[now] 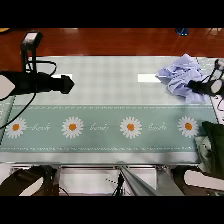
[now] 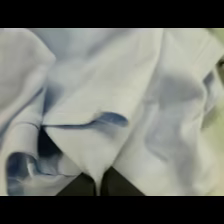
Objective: Fold the shirts.
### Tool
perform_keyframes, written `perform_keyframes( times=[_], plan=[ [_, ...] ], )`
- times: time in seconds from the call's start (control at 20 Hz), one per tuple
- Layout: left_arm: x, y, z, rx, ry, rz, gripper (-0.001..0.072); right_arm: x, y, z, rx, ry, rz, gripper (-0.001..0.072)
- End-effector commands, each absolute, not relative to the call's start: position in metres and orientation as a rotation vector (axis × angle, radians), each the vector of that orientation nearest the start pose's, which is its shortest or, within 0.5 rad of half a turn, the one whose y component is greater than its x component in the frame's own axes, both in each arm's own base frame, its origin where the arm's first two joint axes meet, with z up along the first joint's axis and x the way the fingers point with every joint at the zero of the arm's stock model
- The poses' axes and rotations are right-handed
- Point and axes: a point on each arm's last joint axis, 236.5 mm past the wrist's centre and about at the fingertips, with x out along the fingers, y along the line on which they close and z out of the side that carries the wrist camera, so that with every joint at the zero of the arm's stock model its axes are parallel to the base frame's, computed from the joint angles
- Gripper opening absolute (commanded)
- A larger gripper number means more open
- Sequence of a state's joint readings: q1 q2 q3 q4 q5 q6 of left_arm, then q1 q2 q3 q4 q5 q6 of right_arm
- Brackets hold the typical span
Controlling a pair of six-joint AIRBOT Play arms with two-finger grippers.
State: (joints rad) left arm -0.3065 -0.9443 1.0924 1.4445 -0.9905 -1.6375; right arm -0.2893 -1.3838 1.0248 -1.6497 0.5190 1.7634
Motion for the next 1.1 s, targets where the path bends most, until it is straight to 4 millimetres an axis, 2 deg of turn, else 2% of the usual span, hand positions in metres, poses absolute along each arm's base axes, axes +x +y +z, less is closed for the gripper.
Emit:
perform_keyframes(
  times=[0.0, 0.1, 0.15, 0.25, 0.35, 0.4, 0.45, 0.55, 0.6, 0.65, 0.75, 0.8, 0.9, 1.0, 1.05],
  plan=[
    [0.362, -0.143, 0.172, -0.063, 0.772, -0.349, 0.071, 0.465, -0.14, 0.109, 0.117, 0.609, -0.297, 0.0011],
    [0.367, -0.146, 0.225, -0.08, 0.657, -0.366, 0.071, 0.453, -0.119, 0.225, 0.09, 0.37, -0.236, 0.0011],
    [0.365, -0.147, 0.256, -0.094, 0.591, -0.38, 0.071, 0.437, -0.102, 0.283, 0.069, 0.249, -0.197, 0.0011],
    [0.353, -0.148, 0.325, -0.12, 0.442, -0.414, 0.071, 0.394, -0.067, 0.38, 0.014, 0.038, -0.13, 0.001],
    [0.329, -0.145, 0.388, -0.116, 0.293, -0.452, 0.071, 0.346, -0.038, 0.448, -0.01, -0.121, -0.078, 0.0011],
    [0.314, -0.141, 0.414, -0.118, 0.226, -0.46, 0.0709, 0.322, -0.025, 0.473, -0.008, -0.184, -0.049, 0.001],
    [0.3, -0.137, 0.434, -0.12, 0.174, -0.464, 0.071, 0.303, -0.015, 0.491, 0.001, -0.227, -0.022, 0.001],
    [0.274, -0.128, 0.455, -0.122, 0.114, -0.469, 0.071, 0.279, -0.001, 0.502, 0.012, -0.235, 0.021, 0.0011],
    [0.264, -0.126, 0.454, -0.116, 0.124, -0.472, 0.071, 0.276, 0.002, 0.496, 0.01, -0.201, 0.031, 0.001],
    [0.256, -0.125, 0.445, -0.105, 0.163, -0.475, 0.071, 0.278, 0.004, 0.481, 0.008, -0.134, 0.041, 0.001],
    [0.248, -0.125, 0.413, -0.072, 0.299, -0.48, 0.071, 0.293, 0.012, 0.432, 0.01, 0.065, 0.082, 0.001],
    [0.245, -0.125, 0.395, -0.055, 0.375, -0.481, 0.071, 0.302, 0.023, 0.404, 0.012, 0.175, 0.135, 0.001],
    [0.24, -0.125, 0.363, -0.033, 0.501, -0.48, 0.071, 0.318, 0.062, 0.366, 0.064, 0.329, 0.309, 0.0009],
    [0.238, -0.127, 0.341, -0.024, 0.576, -0.485, 0.0708, 0.333, 0.108, 0.346, 0.117, 0.4, 0.471, 0.0009],
    [0.24, -0.127, 0.334, -0.023, 0.598, -0.484, 0.0705, 0.341, 0.137, 0.332, 0.104, 0.442, 0.547, 0.0009]
  ],
)
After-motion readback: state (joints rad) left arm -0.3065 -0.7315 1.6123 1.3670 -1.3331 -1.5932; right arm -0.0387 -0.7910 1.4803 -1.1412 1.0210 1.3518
